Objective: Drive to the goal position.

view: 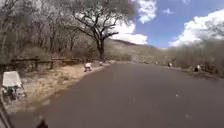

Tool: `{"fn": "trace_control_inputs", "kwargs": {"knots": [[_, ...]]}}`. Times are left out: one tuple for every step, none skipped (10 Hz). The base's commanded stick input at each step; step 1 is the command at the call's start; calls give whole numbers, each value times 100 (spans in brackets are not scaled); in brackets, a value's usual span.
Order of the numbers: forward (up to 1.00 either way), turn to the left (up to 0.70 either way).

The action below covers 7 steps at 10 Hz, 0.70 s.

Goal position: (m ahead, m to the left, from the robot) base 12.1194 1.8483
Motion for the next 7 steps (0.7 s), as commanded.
{"fn": "trace_control_inputs", "kwargs": {"knots": [[70,0],[70,0],[70,0],[70,0],[70,0],[70,0],[70,0]]}}
